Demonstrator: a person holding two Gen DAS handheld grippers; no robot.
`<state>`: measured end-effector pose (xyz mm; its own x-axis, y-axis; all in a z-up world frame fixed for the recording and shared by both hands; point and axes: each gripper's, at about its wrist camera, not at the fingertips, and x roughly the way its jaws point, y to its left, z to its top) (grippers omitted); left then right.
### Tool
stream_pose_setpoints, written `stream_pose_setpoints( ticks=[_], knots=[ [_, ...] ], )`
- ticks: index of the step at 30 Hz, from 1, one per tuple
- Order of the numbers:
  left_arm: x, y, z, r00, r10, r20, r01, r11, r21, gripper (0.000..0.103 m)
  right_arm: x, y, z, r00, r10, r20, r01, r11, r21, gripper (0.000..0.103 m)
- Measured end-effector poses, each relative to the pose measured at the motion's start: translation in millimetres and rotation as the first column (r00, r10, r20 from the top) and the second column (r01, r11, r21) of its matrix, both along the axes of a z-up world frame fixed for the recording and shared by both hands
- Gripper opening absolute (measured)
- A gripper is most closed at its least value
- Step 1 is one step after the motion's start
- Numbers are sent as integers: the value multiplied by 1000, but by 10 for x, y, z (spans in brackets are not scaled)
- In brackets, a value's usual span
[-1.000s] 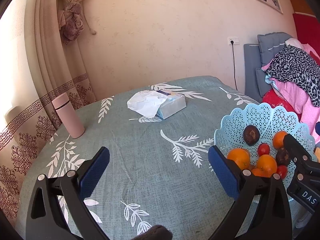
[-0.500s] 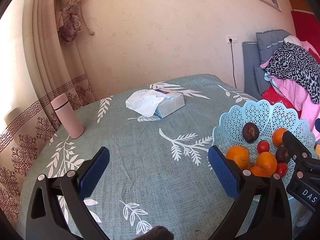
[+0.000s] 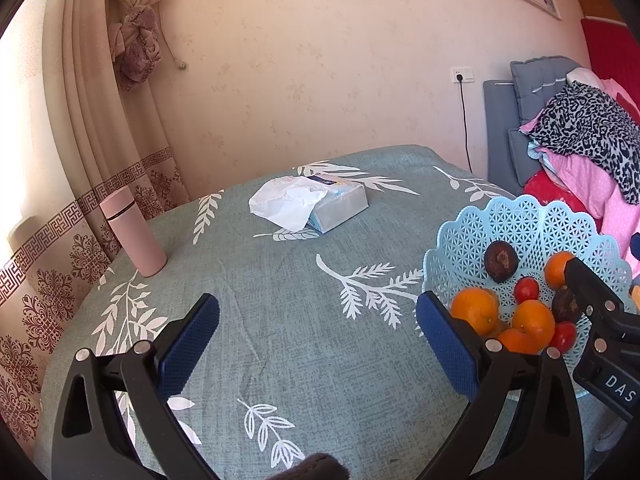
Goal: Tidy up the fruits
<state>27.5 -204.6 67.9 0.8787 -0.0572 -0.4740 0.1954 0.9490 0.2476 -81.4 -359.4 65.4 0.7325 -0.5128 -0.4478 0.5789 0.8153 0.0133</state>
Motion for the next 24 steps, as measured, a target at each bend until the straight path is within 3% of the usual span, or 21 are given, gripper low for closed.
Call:
stream_pose_setpoints(
  ticks=[24],
  knots=[
    [-5, -49, -52, 1000, -24, -7, 24, 999, 22, 98, -2, -17, -53, 1000, -4, -7, 4, 1000, 4, 100]
  ],
)
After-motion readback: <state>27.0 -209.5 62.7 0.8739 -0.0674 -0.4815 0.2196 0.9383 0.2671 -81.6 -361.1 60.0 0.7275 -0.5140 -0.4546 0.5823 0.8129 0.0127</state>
